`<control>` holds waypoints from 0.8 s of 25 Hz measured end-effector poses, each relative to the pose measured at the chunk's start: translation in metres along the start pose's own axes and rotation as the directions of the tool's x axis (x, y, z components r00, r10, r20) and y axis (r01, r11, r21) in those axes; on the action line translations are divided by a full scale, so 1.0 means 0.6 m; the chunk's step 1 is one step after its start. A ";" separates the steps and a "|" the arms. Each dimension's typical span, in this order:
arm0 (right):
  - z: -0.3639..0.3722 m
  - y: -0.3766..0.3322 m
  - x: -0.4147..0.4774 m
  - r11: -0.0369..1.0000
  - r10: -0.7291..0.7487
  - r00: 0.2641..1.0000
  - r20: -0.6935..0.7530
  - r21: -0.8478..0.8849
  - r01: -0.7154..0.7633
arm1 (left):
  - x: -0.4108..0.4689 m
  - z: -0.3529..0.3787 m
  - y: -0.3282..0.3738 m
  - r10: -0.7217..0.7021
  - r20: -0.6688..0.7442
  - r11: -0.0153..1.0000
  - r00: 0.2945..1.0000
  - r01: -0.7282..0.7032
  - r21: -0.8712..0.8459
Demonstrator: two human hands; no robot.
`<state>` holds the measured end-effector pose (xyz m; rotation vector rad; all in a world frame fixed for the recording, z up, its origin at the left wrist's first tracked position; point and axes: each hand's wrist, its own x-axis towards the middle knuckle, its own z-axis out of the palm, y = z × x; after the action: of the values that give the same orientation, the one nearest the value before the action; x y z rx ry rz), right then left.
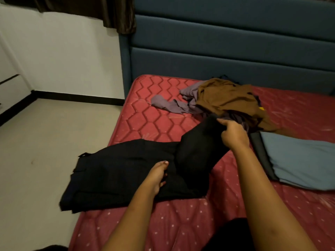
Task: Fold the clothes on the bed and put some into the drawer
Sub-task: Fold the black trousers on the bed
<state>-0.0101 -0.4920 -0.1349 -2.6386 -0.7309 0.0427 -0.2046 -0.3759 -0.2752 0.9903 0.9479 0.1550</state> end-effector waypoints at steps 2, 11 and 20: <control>0.002 0.079 0.019 0.997 0.074 0.997 -0.029 -0.027 -0.075 | 0.015 0.057 -0.010 0.021 0.008 0.996 1.000 -0.022 0.086; 0.126 0.277 0.024 0.928 0.300 0.953 -0.035 -0.222 -0.300 | 0.093 0.202 -0.042 0.164 0.083 0.876 0.983 -0.184 0.446; 0.211 0.258 -0.015 0.979 0.151 0.943 0.297 -0.179 -0.100 | 0.120 0.245 -0.044 0.346 0.106 0.731 0.932 -0.338 0.593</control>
<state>0.0406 -0.5710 -0.3116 -2.8676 -0.6861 0.4615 -0.0600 -0.4489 -0.3100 1.7697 0.8263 0.1708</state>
